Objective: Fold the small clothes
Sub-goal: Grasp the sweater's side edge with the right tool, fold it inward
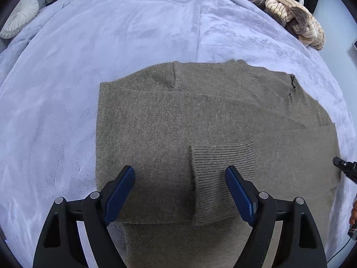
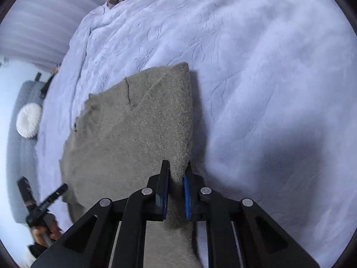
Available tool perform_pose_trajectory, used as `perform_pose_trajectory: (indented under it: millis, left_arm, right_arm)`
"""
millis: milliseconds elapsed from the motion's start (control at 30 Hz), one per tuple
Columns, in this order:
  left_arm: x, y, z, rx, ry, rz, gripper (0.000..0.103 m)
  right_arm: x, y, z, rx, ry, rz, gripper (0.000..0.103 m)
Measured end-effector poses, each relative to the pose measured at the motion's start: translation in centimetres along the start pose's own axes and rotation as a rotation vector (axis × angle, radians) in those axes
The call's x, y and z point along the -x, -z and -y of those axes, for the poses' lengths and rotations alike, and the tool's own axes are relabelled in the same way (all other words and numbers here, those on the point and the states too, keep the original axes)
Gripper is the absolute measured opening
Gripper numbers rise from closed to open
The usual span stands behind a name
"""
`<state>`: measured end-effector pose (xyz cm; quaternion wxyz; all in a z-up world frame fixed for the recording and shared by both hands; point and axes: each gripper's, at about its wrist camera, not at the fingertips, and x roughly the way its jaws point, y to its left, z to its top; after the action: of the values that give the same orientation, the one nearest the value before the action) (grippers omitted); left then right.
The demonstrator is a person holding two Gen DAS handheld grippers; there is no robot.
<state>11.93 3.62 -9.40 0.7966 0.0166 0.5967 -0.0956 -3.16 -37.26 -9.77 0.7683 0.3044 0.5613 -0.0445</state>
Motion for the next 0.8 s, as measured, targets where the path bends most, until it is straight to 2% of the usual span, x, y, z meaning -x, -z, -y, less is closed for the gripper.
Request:
perform_pose_trajectory:
  millis: [33, 67, 200, 267, 333, 400, 467, 567, 700, 800]
  left_arm:
    - [-0.7, 0.1, 0.1, -0.023, -0.051, -0.011, 0.083]
    - [-1.2, 0.1, 0.1, -0.039, -0.065, -0.015, 0.083]
    - [-1.2, 0.4, 0.1, -0.059, -0.08, -0.002, 0.084]
    - [-0.8, 0.6, 0.2, -0.078, -0.101, 0.002, 0.083]
    - [-0.1, 0.7, 0.0, -0.076, -0.105, 0.003, 0.083]
    - [0.7, 0.8, -0.4, -0.058, -0.097, 0.008, 0.083]
    - [1.5, 0.9, -0.9, -0.037, -0.067, 0.017, 0.083]
    - [2.3, 1.1, -0.8, -0.037, -0.057, 0.029, 0.083]
    - [1.8, 1.5, -0.1, -0.053, -0.066, 0.006, 0.083]
    - [1.2, 1.6, 0.1, -0.056, -0.07, -0.014, 0.083]
  right_arm:
    - [-0.4, -0.1, -0.1, 0.033, 0.061, -0.011, 0.012]
    - [-1.2, -0.3, 0.1, 0.051, 0.106, -0.029, 0.012]
    - [-2.1, -0.2, 1.3, 0.023, 0.13, -0.028, 0.013]
    - [-1.4, 0.3, 0.8, 0.05, 0.176, -0.011, 0.015]
    - [-0.6, 0.8, 0.4, 0.08, 0.228, 0.0, 0.027]
    - [0.7, 1.3, 0.3, 0.076, 0.243, 0.019, 0.029]
    - [2.1, 2.1, 0.6, 0.033, 0.171, 0.031, 0.03]
    - [3.0, 3.8, 1.1, -0.061, 0.02, 0.004, 0.039]
    - [1.7, 6.0, 2.5, -0.248, -0.133, -0.067, 0.039]
    - [0.3, 6.9, 3.6, -0.391, -0.231, -0.079, 0.04]
